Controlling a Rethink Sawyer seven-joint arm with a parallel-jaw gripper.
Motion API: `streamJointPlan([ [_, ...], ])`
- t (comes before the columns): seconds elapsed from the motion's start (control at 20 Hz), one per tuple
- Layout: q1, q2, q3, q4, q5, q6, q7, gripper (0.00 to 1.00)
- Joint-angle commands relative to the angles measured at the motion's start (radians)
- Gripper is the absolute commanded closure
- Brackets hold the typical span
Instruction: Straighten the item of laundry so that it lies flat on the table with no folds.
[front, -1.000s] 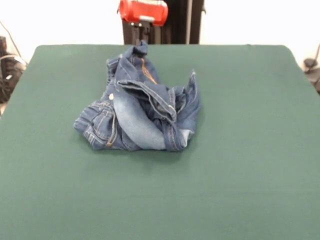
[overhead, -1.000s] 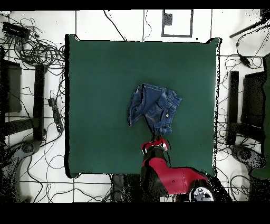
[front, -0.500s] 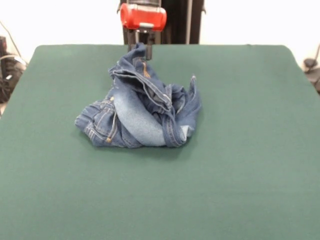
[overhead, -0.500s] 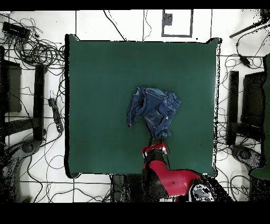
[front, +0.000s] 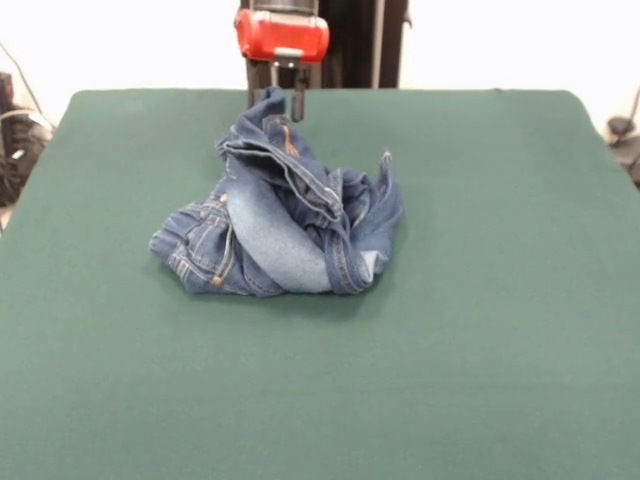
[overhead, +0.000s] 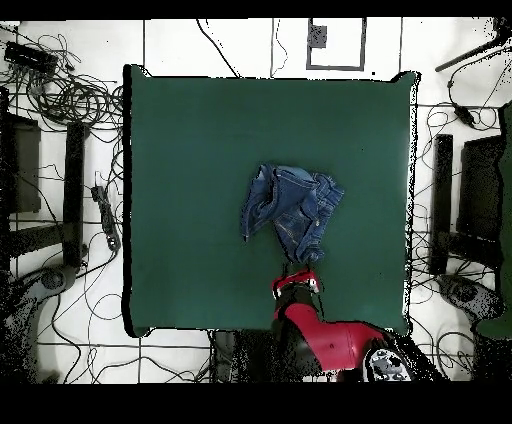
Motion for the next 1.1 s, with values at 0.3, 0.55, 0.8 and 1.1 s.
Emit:
streamJointPlan([
  [0.3,-0.053,-0.232,0.354,-0.095,0.099,0.544,0.054,0.0],
  [0.55,-0.032,-0.288,0.382,-0.157,0.188,0.796,-0.009,0.0],
  [0.8,-0.002,-0.305,0.385,-0.238,0.21,0.984,-0.041,0.0],
  [1.1,-0.012,-0.3,0.426,-0.296,0.223,1.06,-0.046,0.0],
])
